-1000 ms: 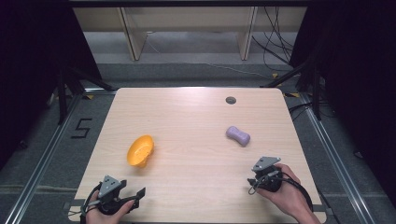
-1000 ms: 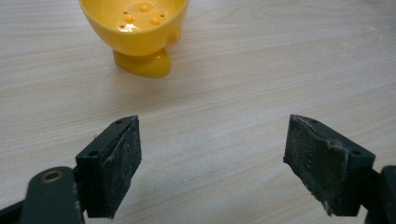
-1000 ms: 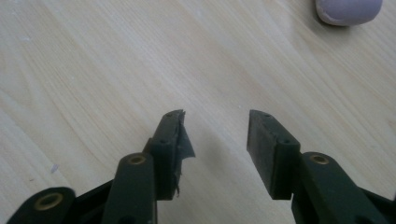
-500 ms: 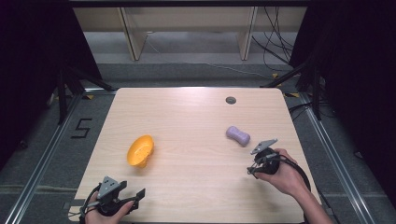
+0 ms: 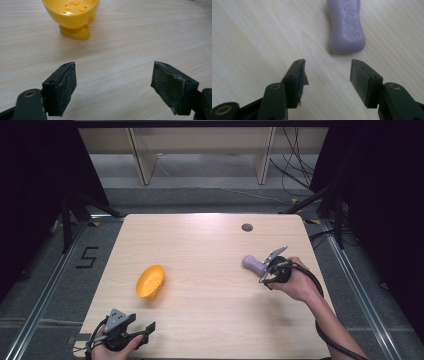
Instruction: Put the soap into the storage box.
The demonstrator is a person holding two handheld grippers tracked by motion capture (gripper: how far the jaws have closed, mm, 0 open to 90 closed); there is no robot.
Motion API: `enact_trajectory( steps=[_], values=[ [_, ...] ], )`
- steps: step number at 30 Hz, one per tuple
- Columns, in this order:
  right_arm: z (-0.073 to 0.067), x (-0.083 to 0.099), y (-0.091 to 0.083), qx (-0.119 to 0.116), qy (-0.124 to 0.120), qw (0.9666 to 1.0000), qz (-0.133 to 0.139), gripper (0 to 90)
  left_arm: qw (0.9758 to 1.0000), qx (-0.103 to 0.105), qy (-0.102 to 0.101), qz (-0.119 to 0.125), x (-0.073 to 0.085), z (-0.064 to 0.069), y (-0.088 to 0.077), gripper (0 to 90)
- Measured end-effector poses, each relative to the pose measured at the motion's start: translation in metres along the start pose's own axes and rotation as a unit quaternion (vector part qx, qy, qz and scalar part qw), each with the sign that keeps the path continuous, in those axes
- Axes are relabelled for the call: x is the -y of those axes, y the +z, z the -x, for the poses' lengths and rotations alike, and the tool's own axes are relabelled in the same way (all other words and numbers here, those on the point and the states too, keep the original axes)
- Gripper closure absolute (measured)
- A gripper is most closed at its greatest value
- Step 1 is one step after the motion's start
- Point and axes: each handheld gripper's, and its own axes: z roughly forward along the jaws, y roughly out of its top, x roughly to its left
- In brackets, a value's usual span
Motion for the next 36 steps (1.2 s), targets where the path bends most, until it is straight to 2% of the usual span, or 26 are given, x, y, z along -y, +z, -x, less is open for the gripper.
enact_trajectory(
  steps=[1, 2, 4, 5, 6, 12, 14, 16, 20, 21, 22, 23, 24, 25, 27, 28, 29, 34, 36],
  values=[
    [0.002, -0.003, 0.001, 0.001, -0.004, 1.0, 0.0, 46.4, 0.9998, -0.003, -0.017, -0.001, 0.001, 0.002, 0.0, 19.4],
    [0.005, -0.007, 0.003, -0.003, -0.003, 1.0, -0.001, 46.4, 0.9996, -0.006, -0.027, -0.008, 0.001, 0.004, -0.002, 19.3],
    [0.009, -0.012, 0.006, 0.0, -0.005, 1.0, -0.006, 46.5, 0.9996, -0.006, -0.026, -0.007, 0.001, 0.004, -0.002, 19.4],
    [0.011, -0.015, 0.007, -0.002, -0.005, 1.0, -0.008, 46.6, 1.0, -0.005, -0.004, -0.003, 0.0, 0.002, -0.001, 19.3],
    [0.013, -0.018, 0.009, 0.0, -0.004, 0.9999, -0.01, 46.6, 1.0, -0.004, 0.003, -0.004, 0.0, 0.001, -0.001, 19.4],
    [0.019, -0.032, 0.02, -0.005, -0.015, 0.9995, -0.026, 46.2, 1.0, -0.005, 0.003, -0.002, 0.0, 0.001, -0.001, 19.4],
    [0.02, -0.036, 0.025, -0.004, -0.018, 0.9992, -0.035, 45.9, 0.9999, -0.002, 0.014, 0.002, -0.001, 0.0, 0.0, 19.3],
    [0.021, -0.039, 0.028, -0.004, -0.02, 0.999, -0.039, 45.5, 1.0, -0.003, 0.005, 0.001, 0.0, 0.001, -0.001, 19.3],
    [0.024, -0.044, 0.035, -0.006, -0.02, 0.9985, -0.051, 44.1, 1.0, -0.003, 0.005, 0.002, 0.0, 0.001, 0.0, 19.3],
    [0.026, -0.045, 0.037, -0.003, -0.029, 0.9982, -0.052, 44.1, 1.0, -0.003, 0.005, 0.002, 0.0, 0.001, 0.0, 19.3],
    [0.026, -0.047, 0.039, -0.004, -0.02, 0.9981, -0.057, 44.0, 0.9999, -0.001, 0.013, 0.003, -0.001, 0.0, -0.001, 19.4],
    [0.028, -0.048, 0.04, -0.003, -0.031, 0.9979, -0.057, 43.7, 1.0, 0.001, 0.002, 0.004, 0.0, 0.001, 0.0, 19.3],
    [0.028, -0.049, 0.042, 0.0, -0.028, 0.998, -0.057, 43.1, 0.9998, 0.003, 0.018, 0.004, -0.001, -0.001, 0.0, 19.3],
    [0.029, -0.051, 0.043, -0.003, -0.025, 0.998, -0.058, 42.4, 0.9999, -0.002, -0.011, 0.0, 0.001, 0.003, -0.001, 19.4],
    [0.03, -0.052, 0.045, -0.001, -0.025, 0.9981, -0.057, 42.2, 0.9999, -0.003, -0.011, 0.001, 0.001, 0.003, -0.001, 19.3],
    [0.032, -0.052, 0.047, 0.0, -0.03, 0.9979, -0.057, 41.8, 1.0, -0.002, 0.006, 0.001, 0.0, 0.001, -0.001, 19.3],
    [0.033, -0.054, 0.049, -0.004, -0.026, 0.9974, -0.068, 41.2, 0.9999, -0.001, 0.014, 0.002, -0.001, 0.0, -0.001, 19.3],
    [0.034, -0.058, 0.056, -0.007, -0.025, 0.9967, -0.077, 40.4, 0.9999, -0.001, 0.013, 0.002, -0.001, 0.0, -0.001, 19.3],
    [0.034, -0.06, 0.059, -0.006, -0.032, 0.9962, -0.081, 40.5, 0.9997, 0.001, 0.026, 0.002, -0.001, -0.002, -0.001, 19.3]
  ],
)
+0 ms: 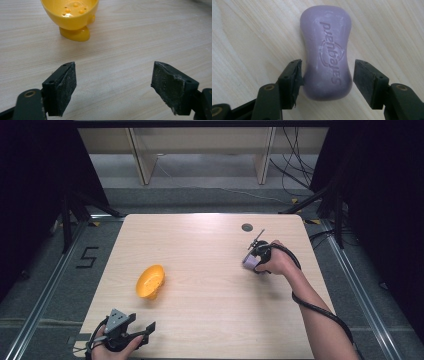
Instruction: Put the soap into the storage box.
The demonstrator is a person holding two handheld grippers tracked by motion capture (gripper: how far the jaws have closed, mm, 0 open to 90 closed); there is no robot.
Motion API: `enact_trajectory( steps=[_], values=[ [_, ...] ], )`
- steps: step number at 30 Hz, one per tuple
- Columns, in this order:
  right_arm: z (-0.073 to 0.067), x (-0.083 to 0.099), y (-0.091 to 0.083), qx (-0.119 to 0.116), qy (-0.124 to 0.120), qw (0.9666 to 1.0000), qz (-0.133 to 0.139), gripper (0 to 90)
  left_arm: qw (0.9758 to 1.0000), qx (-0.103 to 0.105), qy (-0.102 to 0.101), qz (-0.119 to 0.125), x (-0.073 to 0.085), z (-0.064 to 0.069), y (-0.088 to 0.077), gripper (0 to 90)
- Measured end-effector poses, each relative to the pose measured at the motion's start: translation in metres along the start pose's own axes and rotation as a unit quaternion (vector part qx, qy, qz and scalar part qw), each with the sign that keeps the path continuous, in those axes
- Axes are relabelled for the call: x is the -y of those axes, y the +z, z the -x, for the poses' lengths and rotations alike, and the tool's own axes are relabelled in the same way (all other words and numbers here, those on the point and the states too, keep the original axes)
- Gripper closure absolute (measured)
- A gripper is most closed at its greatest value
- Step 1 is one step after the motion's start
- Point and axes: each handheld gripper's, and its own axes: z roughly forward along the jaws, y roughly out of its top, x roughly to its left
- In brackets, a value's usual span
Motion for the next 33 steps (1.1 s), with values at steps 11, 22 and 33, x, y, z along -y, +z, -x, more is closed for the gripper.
enact_trajectory(
  steps=[11, 22, 33],
  values=[
    [0.0, -0.009, 0.007, -0.005, 0.004, 0.9999, -0.008, 40.9, 1.0, 0.001, 0.009, -0.003, 0.0, -0.001, 0.0, 19.3],
    [-0.003, -0.019, 0.016, -0.009, 0.009, 0.9997, -0.021, 43.0, 0.9999, -0.001, -0.013, -0.003, 0.001, 0.002, 0.0, 19.3],
    [-0.003, -0.018, 0.018, -0.007, 0.0, 0.9997, -0.022, 49.4, 0.9999, -0.001, -0.017, -0.002, 0.001, 0.002, 0.0, 19.4]
  ],
)
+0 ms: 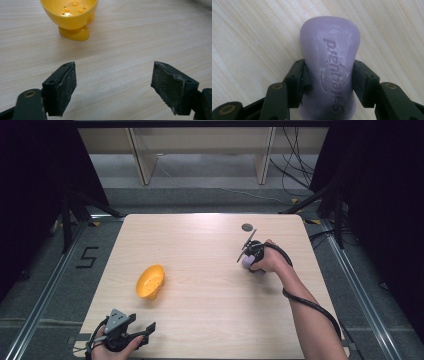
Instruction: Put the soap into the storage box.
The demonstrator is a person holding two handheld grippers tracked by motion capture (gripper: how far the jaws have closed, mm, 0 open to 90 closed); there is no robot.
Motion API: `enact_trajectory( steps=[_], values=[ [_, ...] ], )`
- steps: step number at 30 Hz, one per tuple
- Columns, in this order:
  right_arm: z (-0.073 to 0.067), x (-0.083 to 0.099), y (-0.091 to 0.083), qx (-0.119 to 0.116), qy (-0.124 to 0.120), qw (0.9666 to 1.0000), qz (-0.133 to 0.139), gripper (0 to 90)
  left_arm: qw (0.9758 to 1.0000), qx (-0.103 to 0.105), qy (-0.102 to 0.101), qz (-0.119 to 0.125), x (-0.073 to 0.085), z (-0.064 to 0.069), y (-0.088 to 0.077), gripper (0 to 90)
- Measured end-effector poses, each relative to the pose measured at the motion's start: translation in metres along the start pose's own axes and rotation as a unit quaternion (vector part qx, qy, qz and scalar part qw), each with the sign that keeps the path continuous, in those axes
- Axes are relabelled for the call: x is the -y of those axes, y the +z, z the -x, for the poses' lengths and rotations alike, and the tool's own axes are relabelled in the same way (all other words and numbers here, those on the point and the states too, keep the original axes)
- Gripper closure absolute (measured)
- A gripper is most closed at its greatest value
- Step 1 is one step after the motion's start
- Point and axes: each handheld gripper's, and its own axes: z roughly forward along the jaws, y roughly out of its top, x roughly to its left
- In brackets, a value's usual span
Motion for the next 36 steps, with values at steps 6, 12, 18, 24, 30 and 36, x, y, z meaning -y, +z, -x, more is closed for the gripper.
enact_trajectory(
  steps=[6, 12, 18, 24, 30, 36],
  values=[
    [-0.003, 0.002, -0.001, 0.007, -0.024, 0.9997, 0.005, 49.8, 1.0, -0.003, -0.006, -0.003, 0.0, 0.0, -0.001, 19.7],
    [-0.006, 0.008, -0.003, 0.019, -0.043, 0.9987, 0.019, 49.9, 1.0, 0.0, 0.003, 0.0, 0.0, 0.0, 0.0, 19.8],
    [-0.012, 0.012, -0.009, 0.033, -0.063, 0.9969, 0.032, 50.0, 1.0, 0.001, -0.004, 0.001, 0.0, 0.0, 0.0, 19.8],
    [-0.021, 0.018, -0.019, 0.052, -0.101, 0.9923, 0.048, 50.0, 1.0, 0.005, -0.003, 0.004, 0.0, 0.0, 0.0, 20.0],
    [-0.03, 0.027, -0.026, 0.062, -0.112, 0.9896, 0.065, 50.0, 0.9996, -0.003, -0.029, -0.004, 0.002, 0.003, -0.001, 20.0],
    [-0.038, 0.035, -0.033, 0.076, -0.139, 0.9846, 0.072, 49.9, 0.9999, 0.002, 0.01, 0.001, 0.0, -0.001, 0.0, 20.0]
  ],
)
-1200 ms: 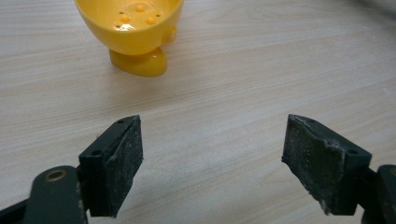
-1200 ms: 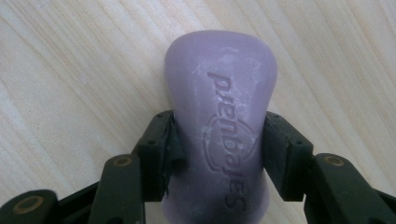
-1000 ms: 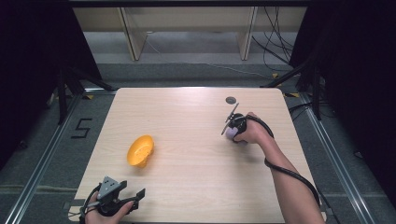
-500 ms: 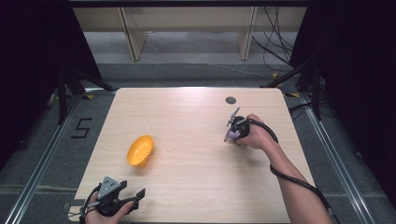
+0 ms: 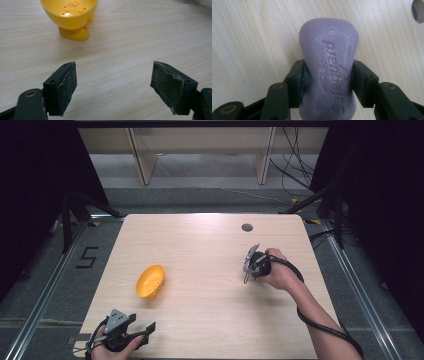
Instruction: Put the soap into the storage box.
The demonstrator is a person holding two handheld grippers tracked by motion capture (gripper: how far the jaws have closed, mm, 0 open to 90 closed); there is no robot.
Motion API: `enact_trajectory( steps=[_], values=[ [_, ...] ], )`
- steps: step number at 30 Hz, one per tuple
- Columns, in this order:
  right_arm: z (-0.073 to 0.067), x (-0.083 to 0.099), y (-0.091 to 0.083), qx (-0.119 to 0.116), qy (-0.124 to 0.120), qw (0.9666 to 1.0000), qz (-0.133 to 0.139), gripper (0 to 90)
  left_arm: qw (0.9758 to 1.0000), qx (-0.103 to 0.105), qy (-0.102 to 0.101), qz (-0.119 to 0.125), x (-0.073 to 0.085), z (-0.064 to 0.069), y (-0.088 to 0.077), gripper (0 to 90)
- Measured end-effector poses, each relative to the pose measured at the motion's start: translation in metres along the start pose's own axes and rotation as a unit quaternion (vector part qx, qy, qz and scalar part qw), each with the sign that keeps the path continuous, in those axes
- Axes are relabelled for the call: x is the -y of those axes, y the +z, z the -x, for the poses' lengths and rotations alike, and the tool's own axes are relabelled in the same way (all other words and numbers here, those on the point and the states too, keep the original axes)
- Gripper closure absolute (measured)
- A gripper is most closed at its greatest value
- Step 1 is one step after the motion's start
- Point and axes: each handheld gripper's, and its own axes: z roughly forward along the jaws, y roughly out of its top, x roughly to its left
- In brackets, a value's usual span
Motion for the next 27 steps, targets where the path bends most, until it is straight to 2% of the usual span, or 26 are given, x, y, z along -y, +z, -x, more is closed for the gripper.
enact_trajectory(
  steps=[1, 3, 6, 8, 9, 11, 15, 17, 18, 19, 20, 21, 22, 23, 24, 25, 26, 27],
  values=[
    [-0.001, 0.001, -0.002, 0.005, -0.008, 1.0, 0.002, 49.9, 1.0, 0.002, 0.006, 0.001, 0.0, -0.001, 0.0, 20.1],
    [-0.005, 0.001, -0.006, 0.009, -0.011, 0.9999, 0.003, 49.9, 1.0, 0.0, 0.001, 0.0, 0.0, 0.0, 0.0, 20.1],
    [-0.01, 0.002, -0.012, 0.015, -0.022, 0.9996, 0.007, 49.9, 0.9991, -0.005, -0.043, -0.004, 0.002, 0.006, -0.001, 20.2],
    [-0.012, 0.002, -0.013, 0.018, -0.024, 0.9995, 0.01, 49.9, 0.999, -0.006, -0.043, -0.003, 0.002, 0.006, -0.001, 20.2],
    [-0.018, 0.003, -0.018, 0.022, -0.04, 0.9988, 0.019, 49.9, 0.9998, 0.002, -0.019, 0.005, 0.001, 0.003, 0.0, 20.3],
    [-0.023, 0.005, -0.021, 0.028, -0.039, 0.9985, 0.024, 49.9, 0.9991, -0.005, -0.041, -0.001, 0.002, 0.006, -0.001, 20.3],
    [-0.031, 0.007, -0.028, 0.036, -0.05, 0.9976, 0.033, 49.9, 0.9991, -0.004, -0.041, 0.0, 0.002, 0.006, -0.001, 20.3],
    [-0.036, 0.007, -0.032, 0.037, -0.047, 0.9976, 0.033, 49.9, 0.999, -0.006, -0.044, 0.0, 0.002, 0.007, -0.001, 20.4],
    [-0.038, 0.007, -0.033, 0.038, -0.056, 0.9971, 0.035, 49.9, 0.999, -0.006, -0.043, 0.0, 0.002, 0.006, -0.001, 20.4],
    [-0.041, 0.008, -0.035, 0.04, -0.051, 0.9973, 0.033, 49.9, 0.9992, -0.006, -0.04, 0.002, 0.002, 0.006, -0.001, 20.5],
    [-0.042, 0.008, -0.037, 0.046, -0.07, 0.9958, 0.036, 49.9, 0.9998, -0.001, -0.021, 0.007, 0.001, 0.003, 0.0, 20.5],
    [-0.043, 0.008, -0.038, 0.046, -0.074, 0.9955, 0.037, 49.9, 1.0, -0.002, -0.003, 0.005, 0.0, 0.002, -0.001, 20.6],
    [-0.043, 0.008, -0.038, 0.046, -0.074, 0.9955, 0.037, 49.9, 1.0, -0.002, -0.003, 0.005, 0.0, 0.002, -0.001, 20.7],
    [-0.049, 0.009, -0.041, 0.053, -0.07, 0.9954, 0.038, 49.9, 0.9999, 0.0, 0.011, 0.005, -0.001, 0.0, -0.001, 20.7],
    [-0.049, 0.009, -0.041, 0.053, -0.086, 0.994, 0.041, 49.9, 0.9999, 0.0, 0.01, 0.005, -0.001, 0.0, -0.001, 20.8],
    [-0.053, 0.01, -0.043, 0.052, -0.071, 0.9954, 0.037, 49.9, 0.9999, 0.001, -0.013, 0.01, 0.001, 0.002, 0.0, 20.8],
    [-0.055, 0.01, -0.044, 0.055, -0.078, 0.9946, 0.041, 49.9, 0.9994, -0.004, -0.033, 0.004, 0.001, 0.005, -0.001, 20.8],
    [-0.057, 0.01, -0.046, 0.059, -0.077, 0.9944, 0.042, 49.9, 0.9994, -0.005, -0.035, 0.003, 0.002, 0.005, -0.001, 20.8]
  ],
)
